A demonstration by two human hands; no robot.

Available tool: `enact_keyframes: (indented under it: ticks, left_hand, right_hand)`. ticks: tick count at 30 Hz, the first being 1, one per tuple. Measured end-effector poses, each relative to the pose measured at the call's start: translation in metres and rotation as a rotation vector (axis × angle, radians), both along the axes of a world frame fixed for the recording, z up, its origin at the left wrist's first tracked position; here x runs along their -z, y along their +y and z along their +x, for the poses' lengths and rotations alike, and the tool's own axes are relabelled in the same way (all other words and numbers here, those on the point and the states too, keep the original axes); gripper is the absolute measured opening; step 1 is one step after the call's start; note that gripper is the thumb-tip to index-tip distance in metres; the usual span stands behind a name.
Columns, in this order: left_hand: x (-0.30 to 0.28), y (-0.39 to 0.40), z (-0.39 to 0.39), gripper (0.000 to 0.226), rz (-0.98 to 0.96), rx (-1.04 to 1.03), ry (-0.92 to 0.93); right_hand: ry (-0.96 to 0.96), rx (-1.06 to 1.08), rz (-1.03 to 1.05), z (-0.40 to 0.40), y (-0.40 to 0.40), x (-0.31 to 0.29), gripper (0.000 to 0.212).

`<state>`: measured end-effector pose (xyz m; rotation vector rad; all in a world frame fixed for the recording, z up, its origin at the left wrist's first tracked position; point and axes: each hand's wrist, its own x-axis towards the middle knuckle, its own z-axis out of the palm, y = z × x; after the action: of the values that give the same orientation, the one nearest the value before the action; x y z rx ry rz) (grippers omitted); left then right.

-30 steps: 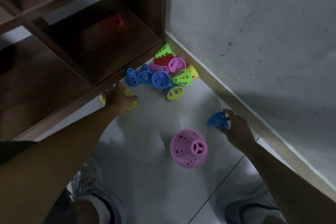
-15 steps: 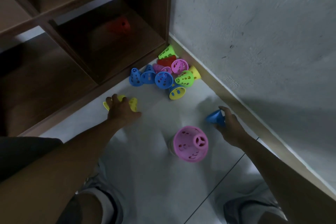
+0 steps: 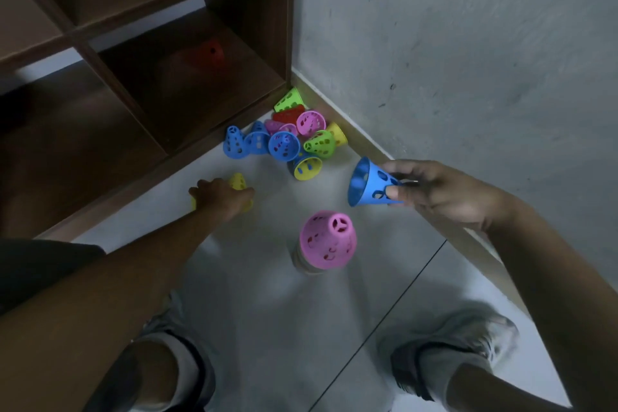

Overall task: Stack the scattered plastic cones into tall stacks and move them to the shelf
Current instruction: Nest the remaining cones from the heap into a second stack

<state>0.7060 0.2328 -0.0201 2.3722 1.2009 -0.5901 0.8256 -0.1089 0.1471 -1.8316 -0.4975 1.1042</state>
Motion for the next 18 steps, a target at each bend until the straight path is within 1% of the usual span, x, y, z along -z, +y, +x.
enact_keyframes:
  ticks: [3,5,9,10,13,14,18]
  left_hand:
    - [-0.015,-0.019,0.007,0.080,-0.087,-0.105,-0.099]
    - [-0.027,-0.030,0.010,0.080,-0.122,-0.120,-0.173]
    - [-0.049,-0.043,0.009,0.089,-0.200,-0.120,-0.324]
    - [-0.053,-0.046,0.008,0.086,-0.214,-0.119,-0.378]
    - [-0.070,-0.055,0.004,0.061,-0.256,-0.104,-0.523]
    - [-0.072,-0.056,0.002,0.056,-0.271,-0.105,-0.561]
    - [-0.084,-0.066,-0.002,0.057,-0.350,-0.134,-0.710]
  right_hand:
    - [-0.060,-0.037,0.011,-0.005,0.000,-0.029,0.043]
    - [-0.083,-0.064,0.057,-0.012,0.004,-0.047,0.042]
    - [-0.109,-0.078,0.129,-0.026,0.011,-0.070,0.045]
    - [-0.119,-0.076,0.130,-0.028,0.012,-0.073,0.046]
    - [-0.153,-0.079,0.115,-0.037,0.017,-0.082,0.050]
    - [-0.156,-0.079,0.122,-0.040,0.019,-0.085,0.052]
    - [-0.155,-0.103,0.135,-0.052,0.027,-0.092,0.056]
